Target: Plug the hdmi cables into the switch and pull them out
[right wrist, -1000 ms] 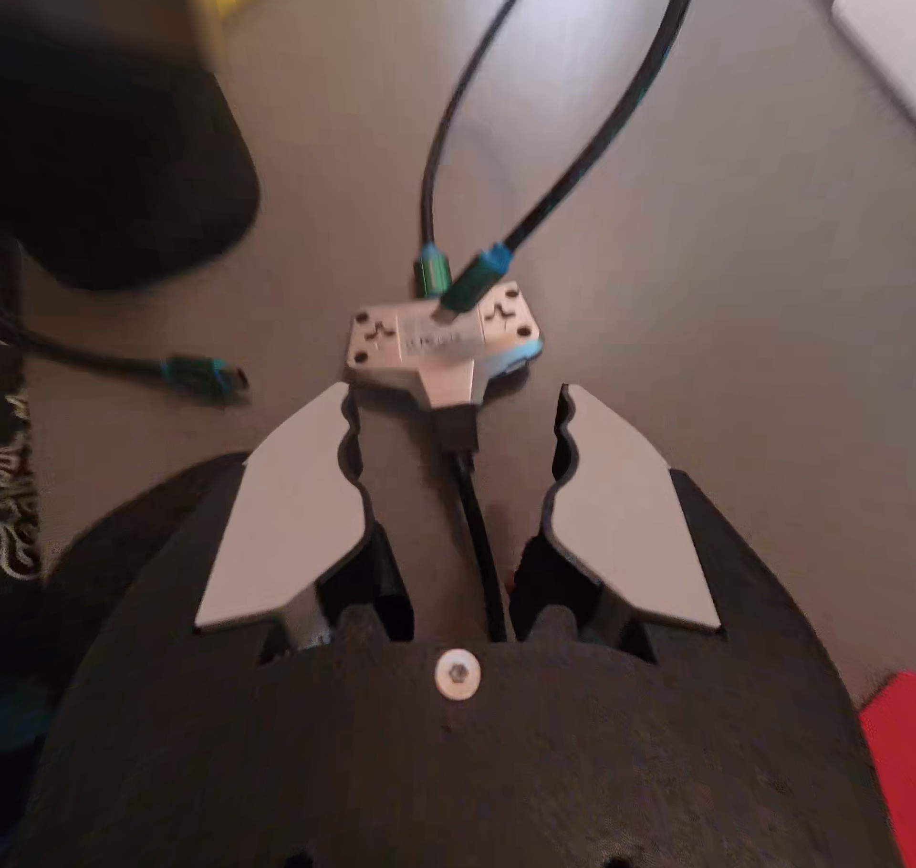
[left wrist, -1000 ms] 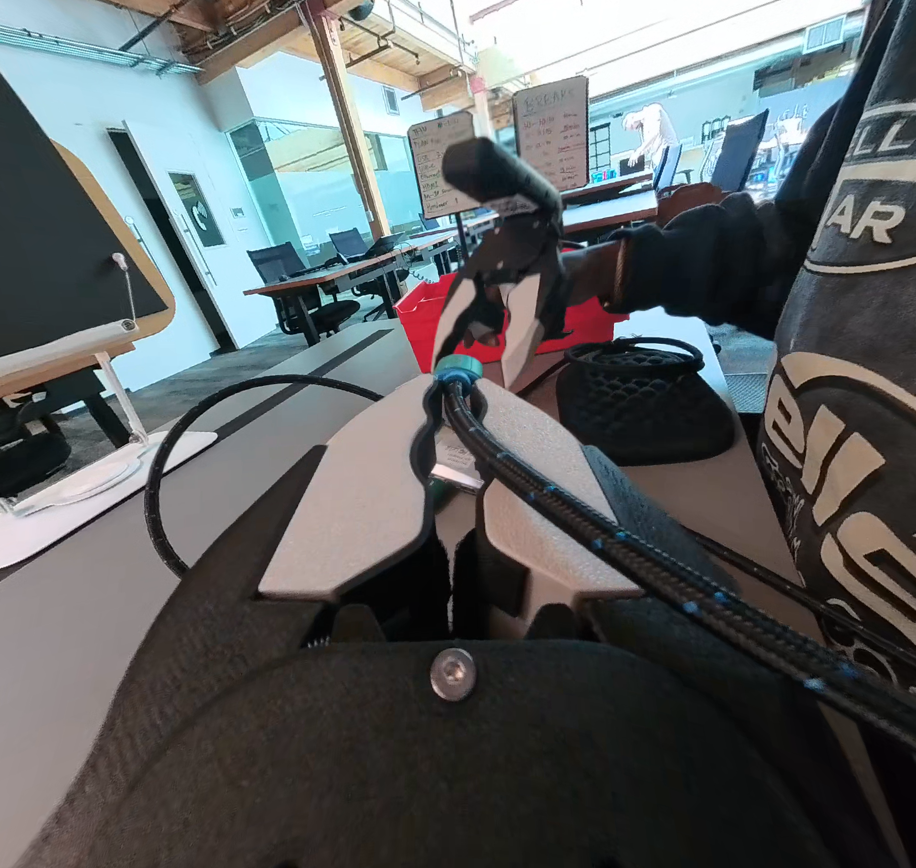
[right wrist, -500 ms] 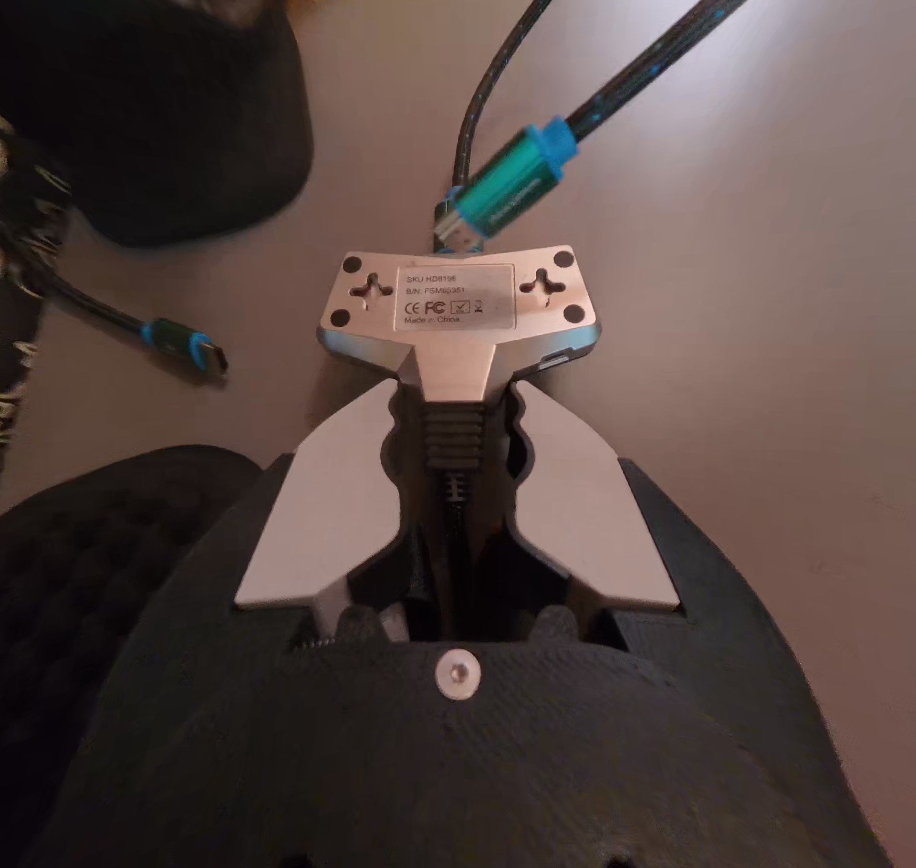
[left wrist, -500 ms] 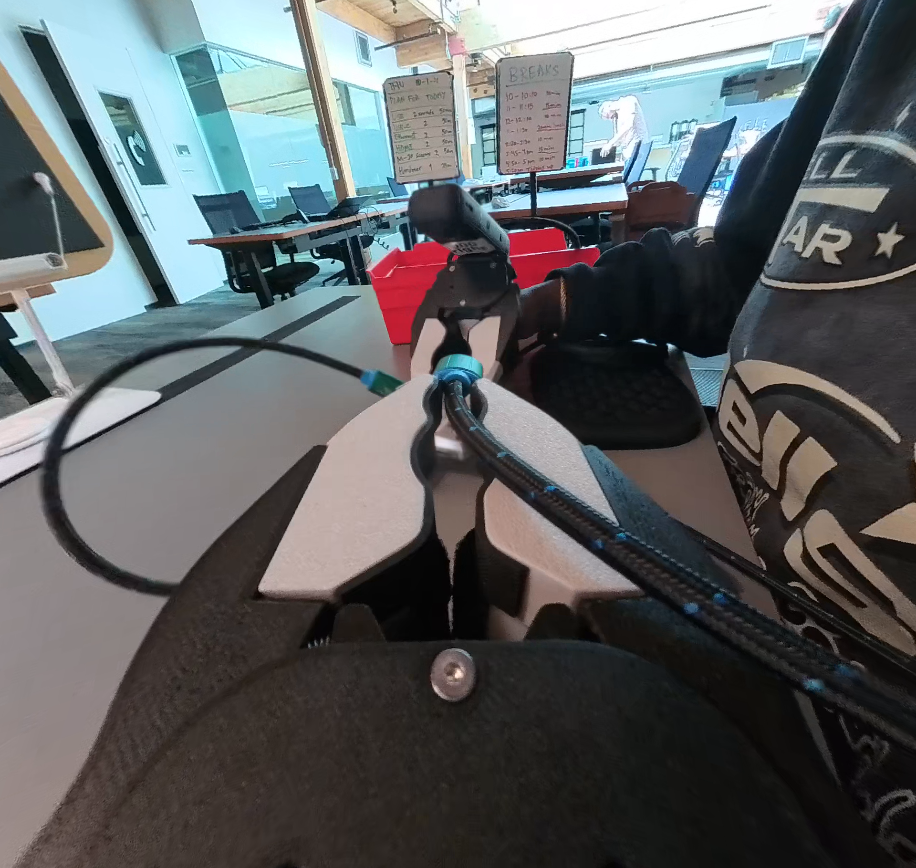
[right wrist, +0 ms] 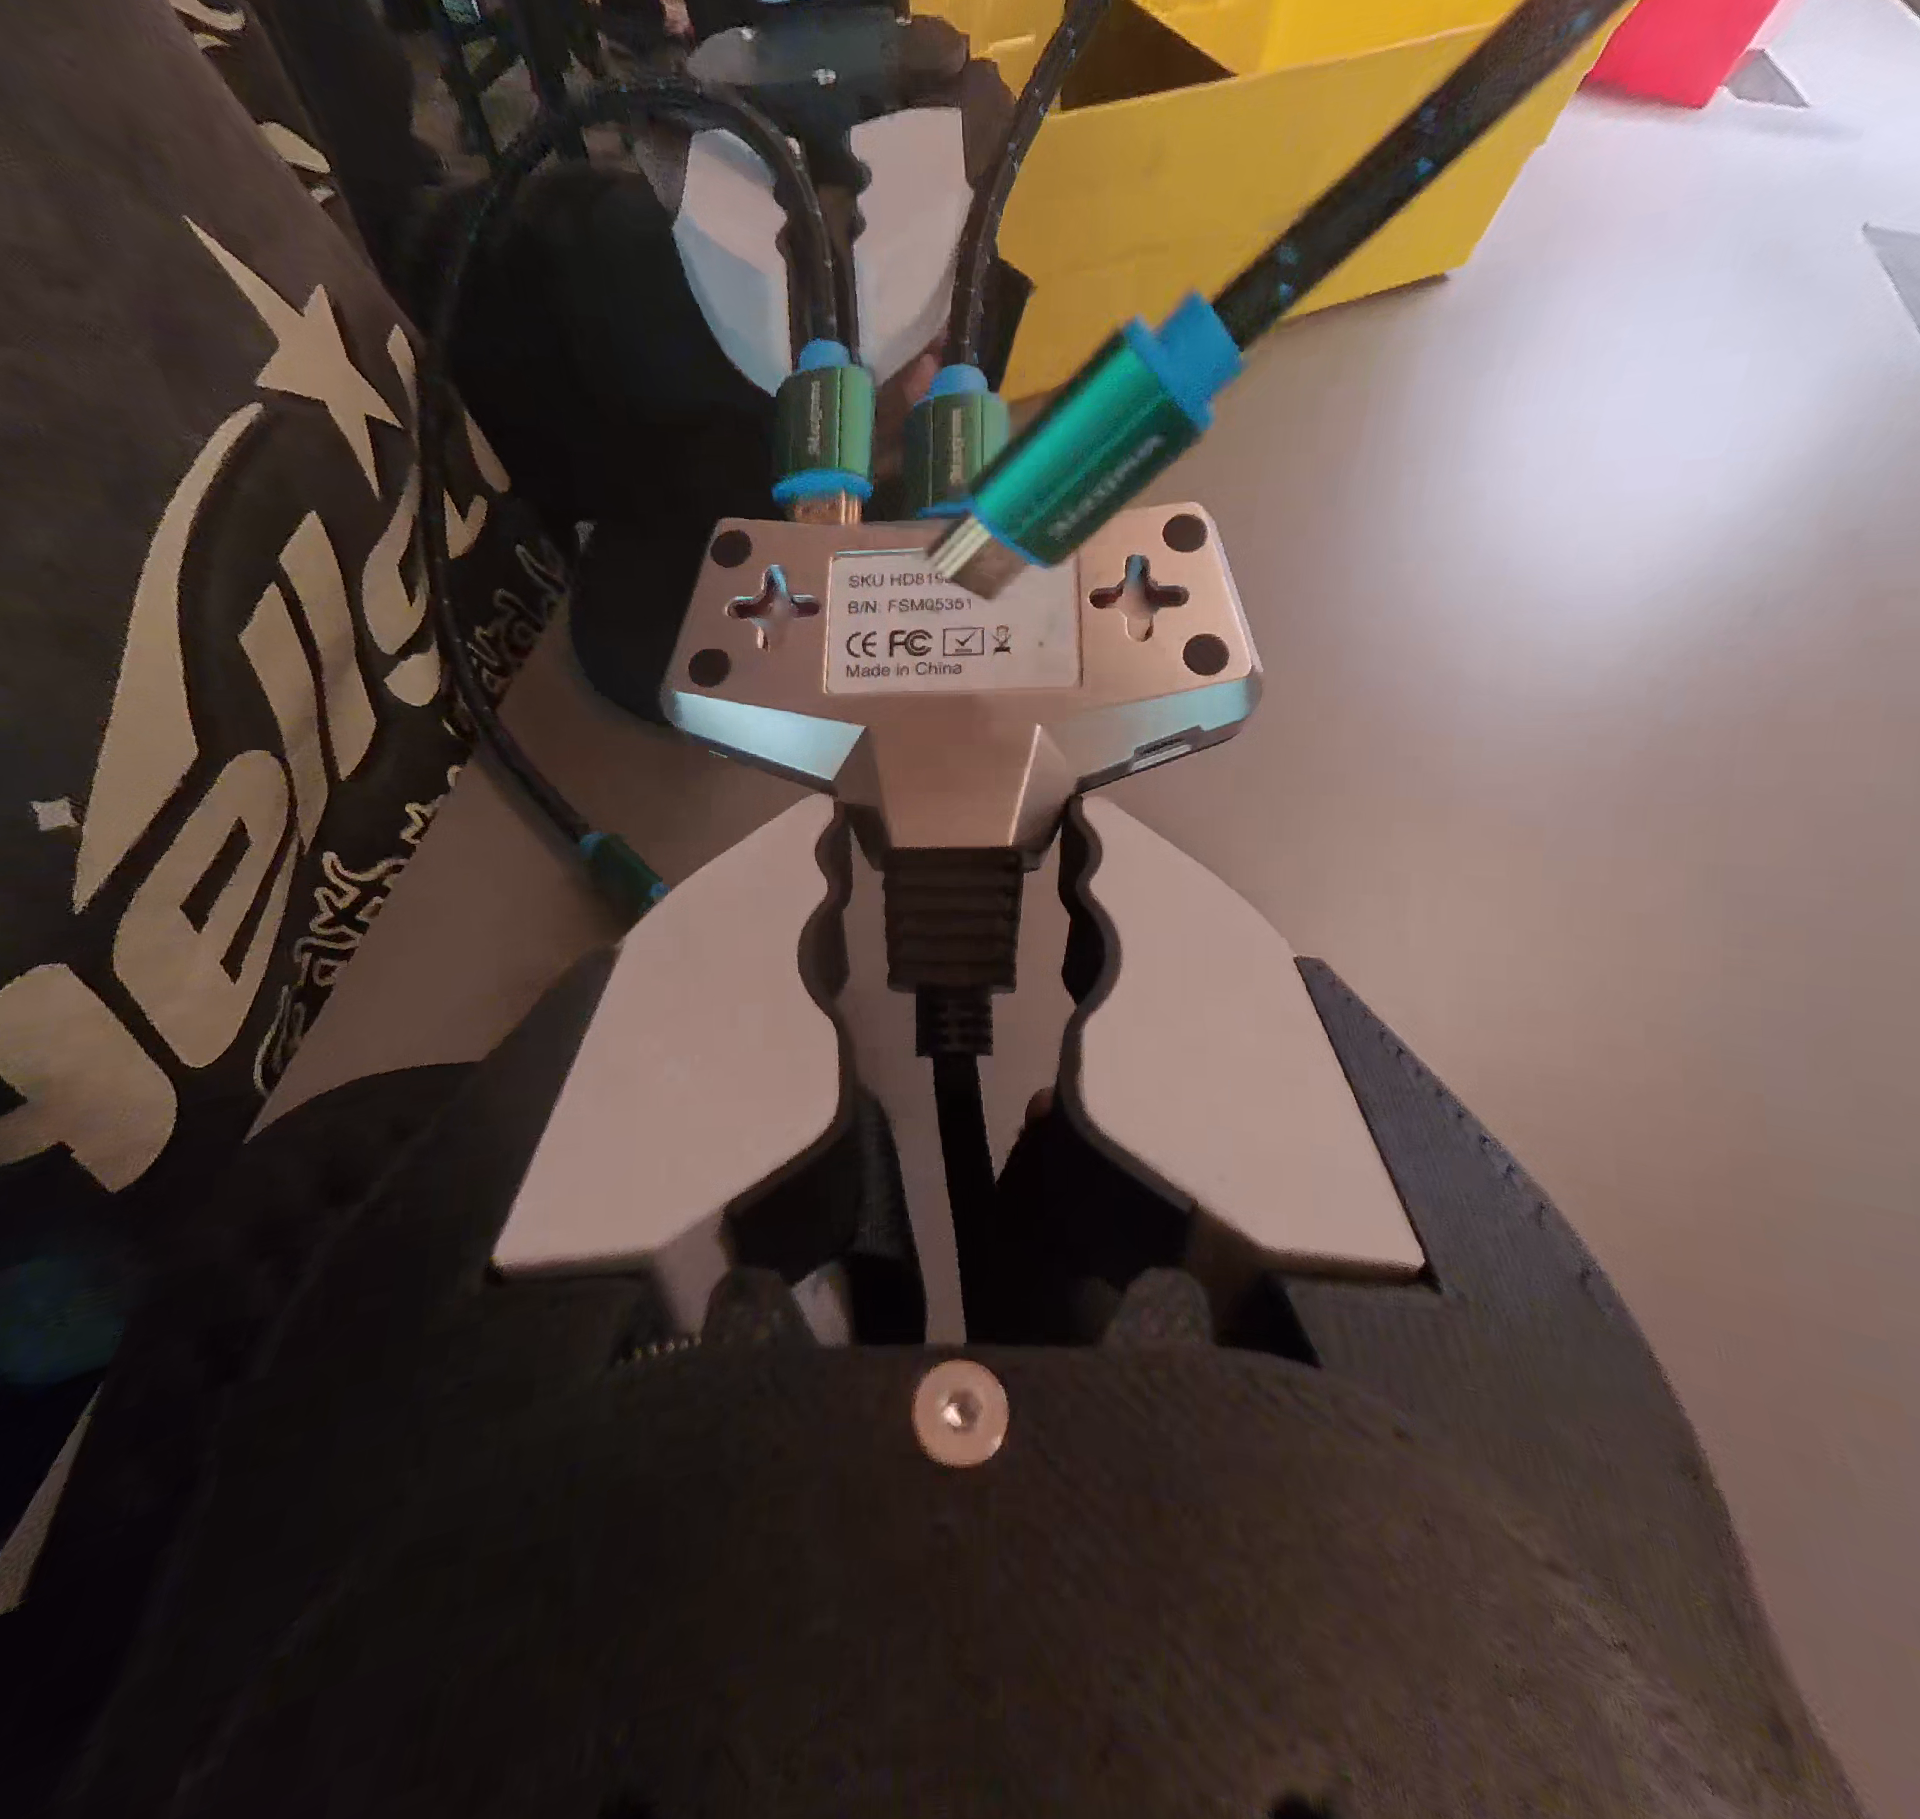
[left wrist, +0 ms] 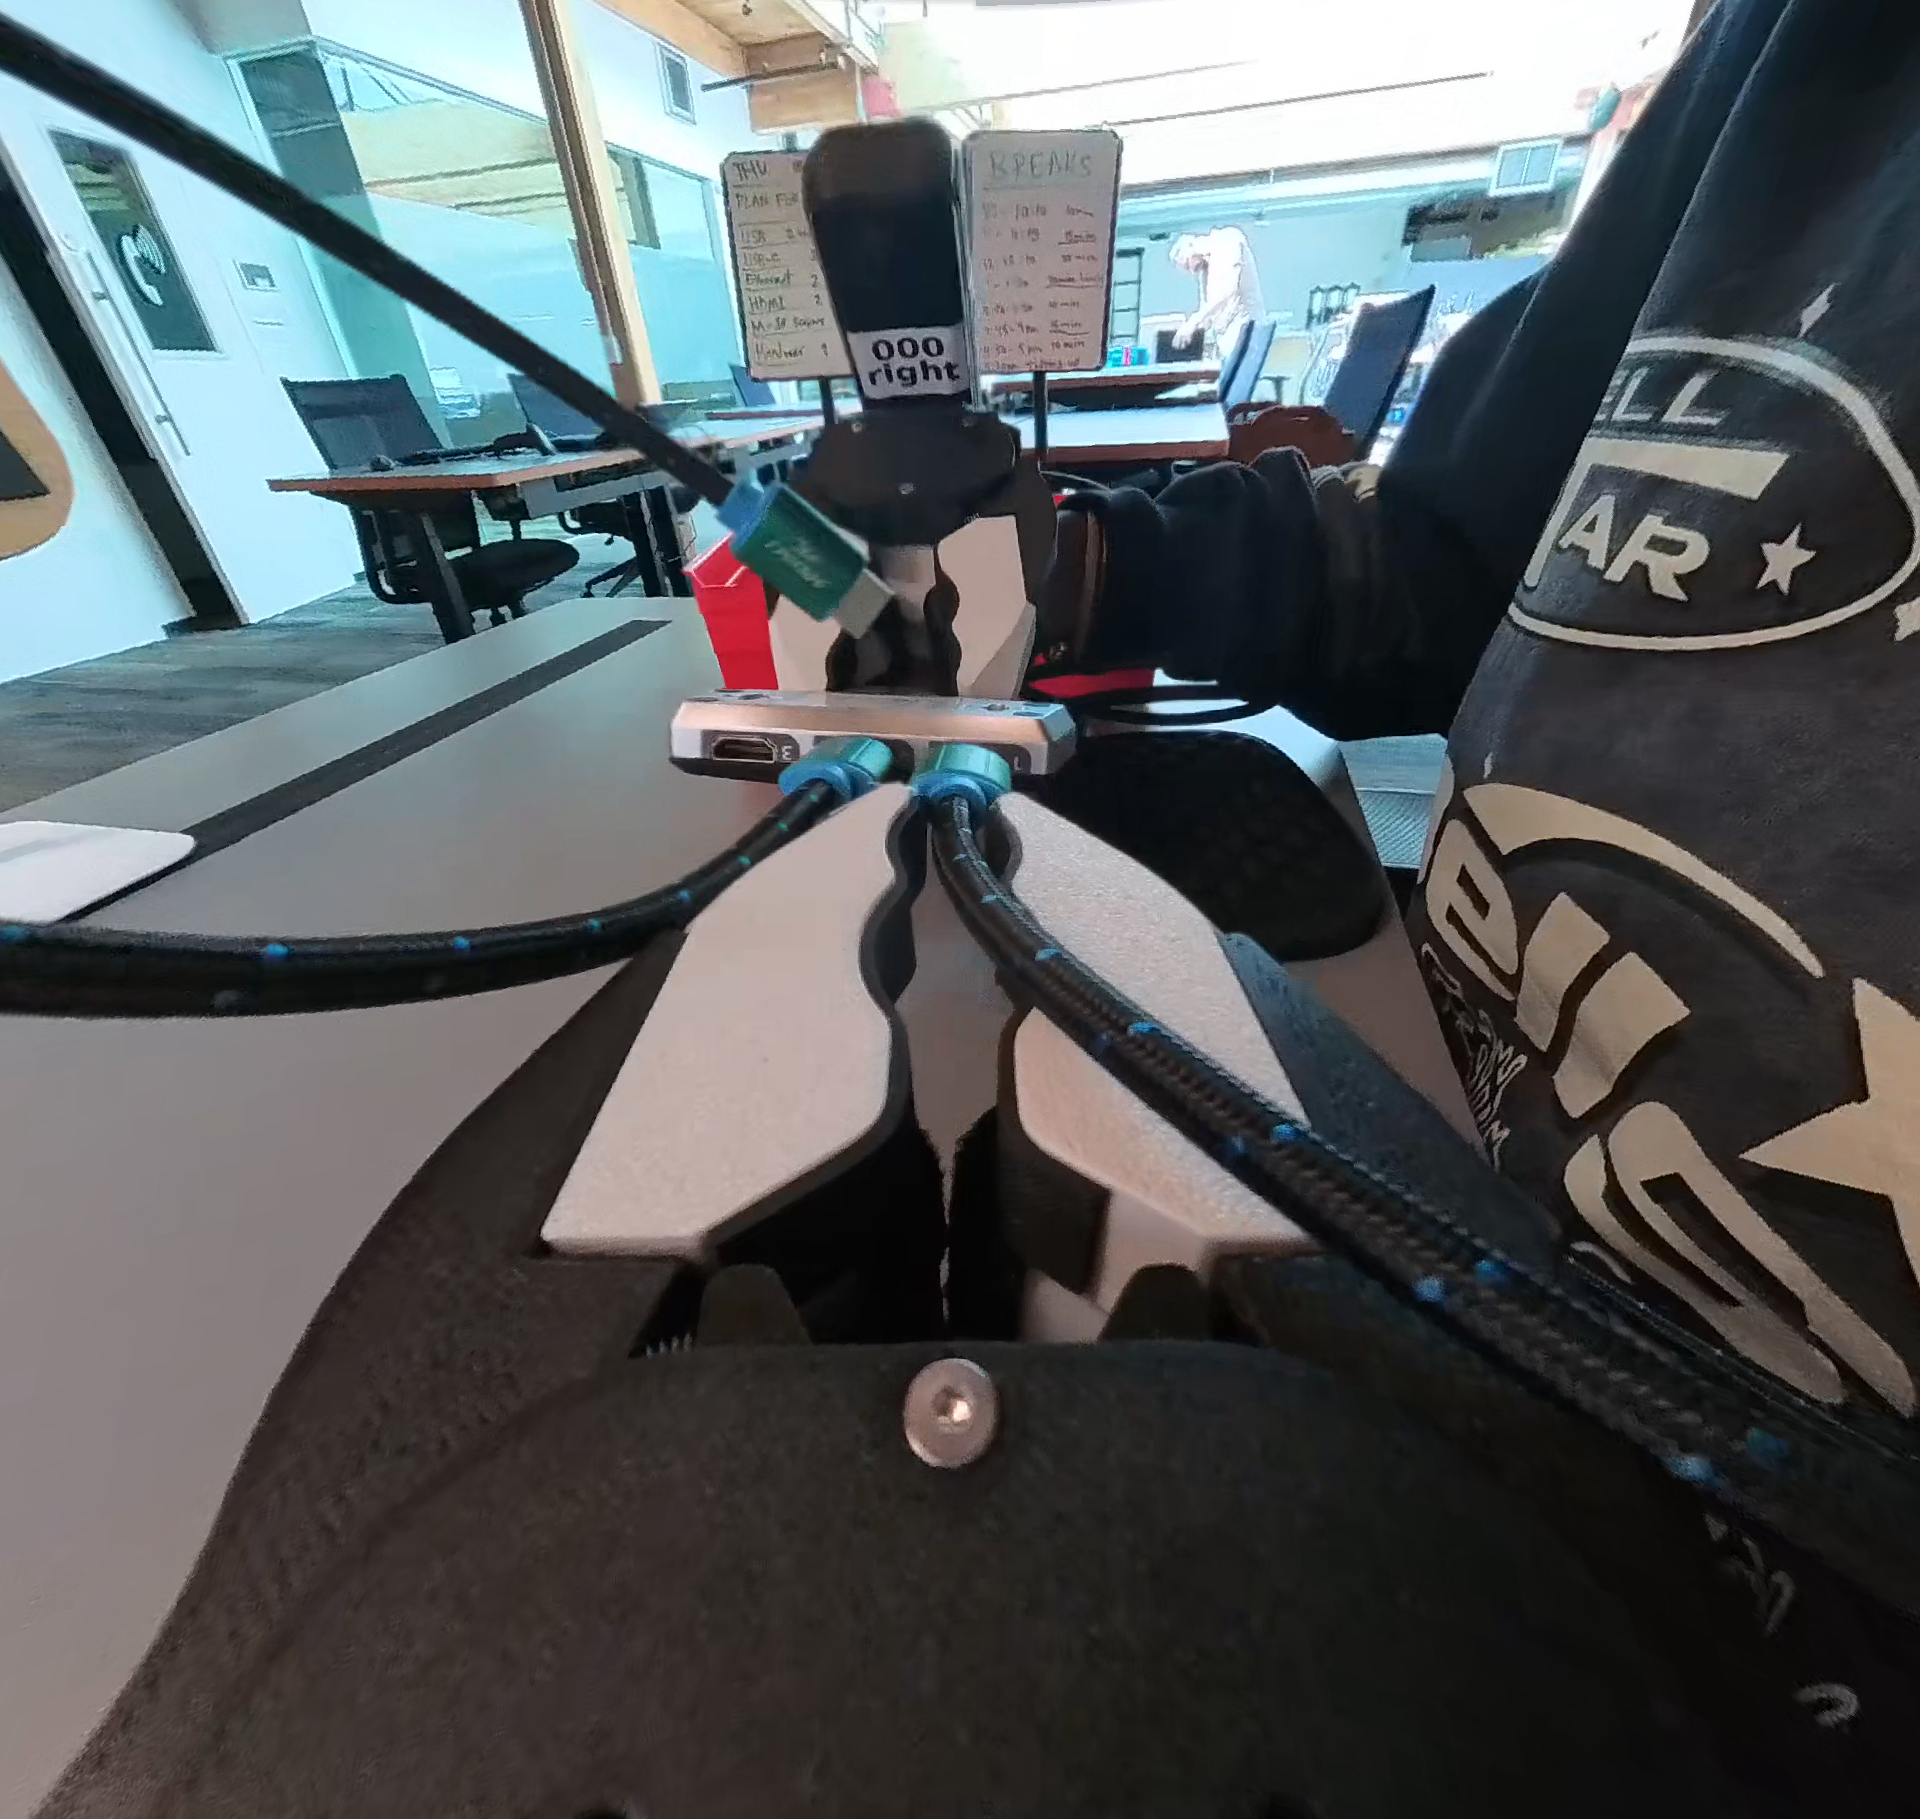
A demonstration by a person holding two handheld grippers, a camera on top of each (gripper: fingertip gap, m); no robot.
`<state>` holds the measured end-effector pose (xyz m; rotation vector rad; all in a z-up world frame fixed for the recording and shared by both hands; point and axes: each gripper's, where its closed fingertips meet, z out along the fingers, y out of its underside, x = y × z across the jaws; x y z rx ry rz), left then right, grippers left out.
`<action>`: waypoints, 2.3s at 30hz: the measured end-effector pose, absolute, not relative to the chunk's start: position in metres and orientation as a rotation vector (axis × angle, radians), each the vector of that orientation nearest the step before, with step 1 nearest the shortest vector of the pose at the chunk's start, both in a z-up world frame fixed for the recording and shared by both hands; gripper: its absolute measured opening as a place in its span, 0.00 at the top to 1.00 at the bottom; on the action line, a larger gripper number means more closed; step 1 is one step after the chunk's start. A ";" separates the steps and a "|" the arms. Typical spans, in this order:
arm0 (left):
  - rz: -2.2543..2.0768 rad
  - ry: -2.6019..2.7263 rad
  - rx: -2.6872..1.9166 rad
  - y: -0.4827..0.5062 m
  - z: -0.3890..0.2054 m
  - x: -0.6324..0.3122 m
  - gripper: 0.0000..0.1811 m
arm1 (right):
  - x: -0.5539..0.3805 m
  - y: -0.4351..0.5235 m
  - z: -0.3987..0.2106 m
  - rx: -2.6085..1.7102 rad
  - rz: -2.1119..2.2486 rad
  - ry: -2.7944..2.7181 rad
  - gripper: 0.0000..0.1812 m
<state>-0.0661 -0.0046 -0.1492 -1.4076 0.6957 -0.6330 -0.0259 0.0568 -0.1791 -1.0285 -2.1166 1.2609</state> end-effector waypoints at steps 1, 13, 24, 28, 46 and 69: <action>-0.626 0.695 -1.410 -0.004 -0.149 -0.066 0.95 | -0.026 0.057 -0.179 -1.023 1.244 -2.122 0.78; -0.685 0.654 -1.432 -0.002 -0.151 -0.066 0.95 | -0.027 0.058 -0.174 -1.029 1.207 -2.081 0.78; -0.738 0.678 -1.421 -0.007 -0.153 -0.058 0.95 | -0.029 0.051 -0.189 -1.109 1.272 -2.029 0.79; -0.740 0.670 -1.423 -0.006 -0.152 -0.059 0.95 | -0.029 0.050 -0.192 -1.096 1.326 -1.976 0.79; -0.282 0.282 -1.179 0.006 -0.116 -0.141 0.70 | 0.020 0.154 0.007 -0.974 1.319 -0.918 0.79; -0.262 0.234 -1.157 0.001 -0.112 -0.150 0.70 | 0.264 0.265 0.052 -1.440 0.581 -0.585 1.00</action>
